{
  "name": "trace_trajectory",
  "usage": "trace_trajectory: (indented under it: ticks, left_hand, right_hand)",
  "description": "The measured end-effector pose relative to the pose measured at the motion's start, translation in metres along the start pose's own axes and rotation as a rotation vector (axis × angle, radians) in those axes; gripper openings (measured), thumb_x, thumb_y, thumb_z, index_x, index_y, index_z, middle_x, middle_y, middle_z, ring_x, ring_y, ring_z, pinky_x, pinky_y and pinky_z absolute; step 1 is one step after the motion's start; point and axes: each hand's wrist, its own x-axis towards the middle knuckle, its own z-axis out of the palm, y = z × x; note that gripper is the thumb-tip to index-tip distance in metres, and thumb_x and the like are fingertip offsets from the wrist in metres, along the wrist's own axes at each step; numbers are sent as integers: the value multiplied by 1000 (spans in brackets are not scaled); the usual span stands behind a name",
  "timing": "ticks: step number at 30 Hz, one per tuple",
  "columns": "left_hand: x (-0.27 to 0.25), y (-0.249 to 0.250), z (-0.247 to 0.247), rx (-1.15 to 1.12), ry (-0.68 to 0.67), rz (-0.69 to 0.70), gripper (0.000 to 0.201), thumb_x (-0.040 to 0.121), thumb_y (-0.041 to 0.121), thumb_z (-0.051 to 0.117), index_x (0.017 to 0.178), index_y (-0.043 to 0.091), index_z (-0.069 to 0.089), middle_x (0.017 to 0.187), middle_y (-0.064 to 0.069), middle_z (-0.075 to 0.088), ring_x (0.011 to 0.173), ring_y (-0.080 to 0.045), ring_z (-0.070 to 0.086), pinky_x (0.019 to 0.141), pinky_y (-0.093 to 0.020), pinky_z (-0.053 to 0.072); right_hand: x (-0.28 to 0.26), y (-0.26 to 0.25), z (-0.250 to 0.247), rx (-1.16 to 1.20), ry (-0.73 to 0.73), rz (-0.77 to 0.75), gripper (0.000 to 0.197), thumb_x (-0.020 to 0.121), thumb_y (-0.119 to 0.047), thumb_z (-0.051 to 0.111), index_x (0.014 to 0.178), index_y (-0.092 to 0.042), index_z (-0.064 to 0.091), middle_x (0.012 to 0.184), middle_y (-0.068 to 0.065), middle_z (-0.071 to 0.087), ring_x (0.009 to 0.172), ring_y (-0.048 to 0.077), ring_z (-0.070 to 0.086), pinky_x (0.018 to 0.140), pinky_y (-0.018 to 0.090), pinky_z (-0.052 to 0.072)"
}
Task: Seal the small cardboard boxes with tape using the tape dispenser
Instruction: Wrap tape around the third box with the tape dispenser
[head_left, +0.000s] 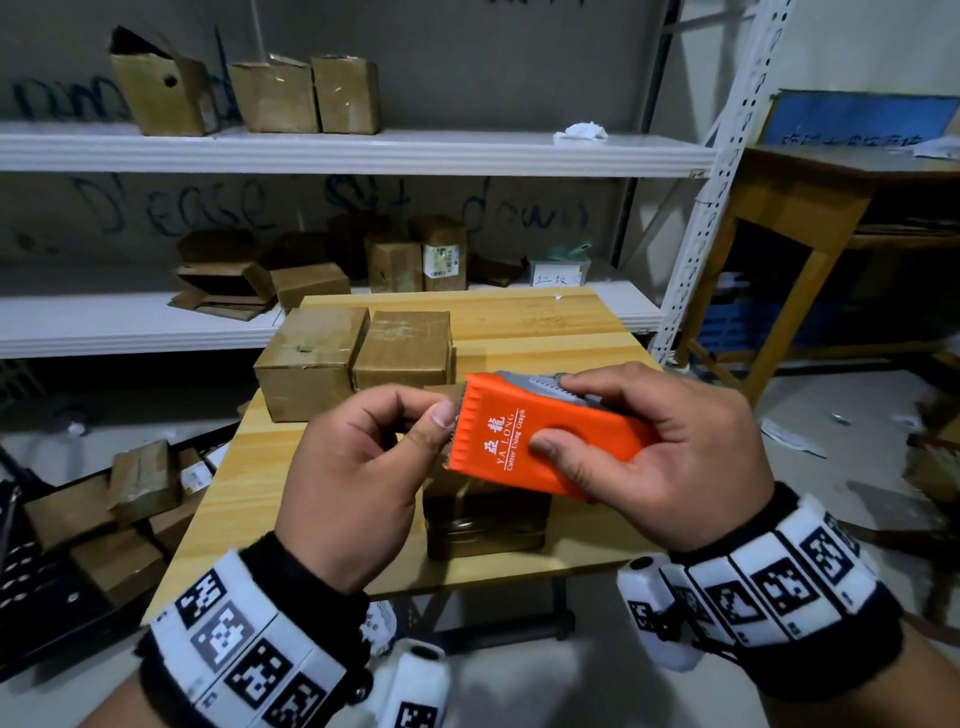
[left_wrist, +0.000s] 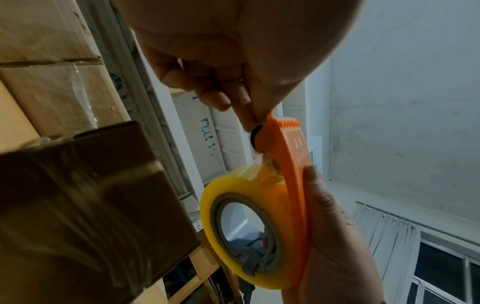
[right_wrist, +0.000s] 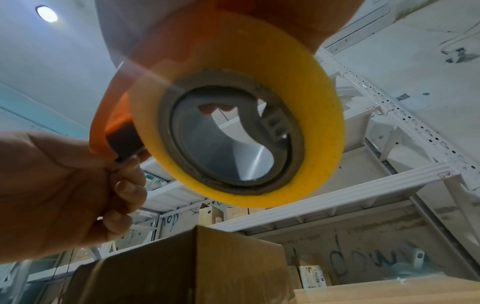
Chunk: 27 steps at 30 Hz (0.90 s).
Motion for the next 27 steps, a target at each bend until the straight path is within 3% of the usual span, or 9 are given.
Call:
trace_trajectory:
  ticks: [4, 7, 9, 15, 19, 22, 27]
  left_hand:
    - [-1, -4, 1, 71, 38, 5, 11, 97, 22, 70, 94, 19, 79, 89, 3, 80, 87, -14, 75, 78, -33, 59]
    - [-2, -5, 2, 83, 58, 8, 11, 96, 24, 68, 93, 20, 78, 88, 7, 79, 84, -9, 74, 73, -20, 56]
    - [-2, -5, 3, 81, 71, 11, 11, 97, 23, 68, 92, 20, 78, 87, 7, 79, 83, -7, 73, 72, -17, 54]
    - [-1, -7, 3, 100, 77, 8, 13, 97, 26, 67, 93, 20, 78, 88, 6, 79, 87, -12, 74, 76, -29, 59]
    - [-3, -9, 4, 111, 89, 11, 16, 96, 31, 66, 94, 21, 78, 89, 5, 79, 88, -14, 74, 78, -37, 60]
    - [-2, -10, 5, 104, 86, 6, 16, 99, 32, 69, 94, 21, 78, 90, 4, 79, 89, -15, 74, 81, -43, 61]
    - [-2, -13, 5, 105, 83, 3, 16, 97, 32, 68, 93, 20, 77, 89, 2, 79, 88, -16, 74, 81, -47, 60]
  right_hand:
    - [0, 6, 3, -49, -32, -21, 56, 81, -65, 75, 114, -20, 77, 107, -12, 76, 89, 2, 72, 78, 27, 62]
    - [0, 9, 4, -58, -55, -30, 57, 81, -65, 75, 115, -20, 77, 109, -10, 77, 91, 2, 72, 81, 29, 62]
    - [1, 10, 4, -57, -63, -35, 57, 81, -65, 75, 116, -20, 77, 109, -9, 77, 91, 4, 73, 80, 33, 63]
    - [3, 13, 5, -42, -68, -46, 57, 80, -63, 77, 115, -19, 77, 109, -15, 72, 92, 5, 74, 80, 35, 64]
    - [2, 16, 4, -32, -69, -49, 57, 79, -63, 76, 115, -18, 77, 109, -11, 76, 92, 6, 74, 79, 37, 64]
    - [2, 16, 4, -32, -69, -51, 57, 79, -63, 76, 114, -19, 78, 109, -17, 70, 93, 5, 73, 80, 36, 64]
    - [1, 16, 4, -37, -77, -59, 57, 79, -63, 75, 114, -18, 78, 108, -20, 66, 92, 5, 73, 79, 38, 64]
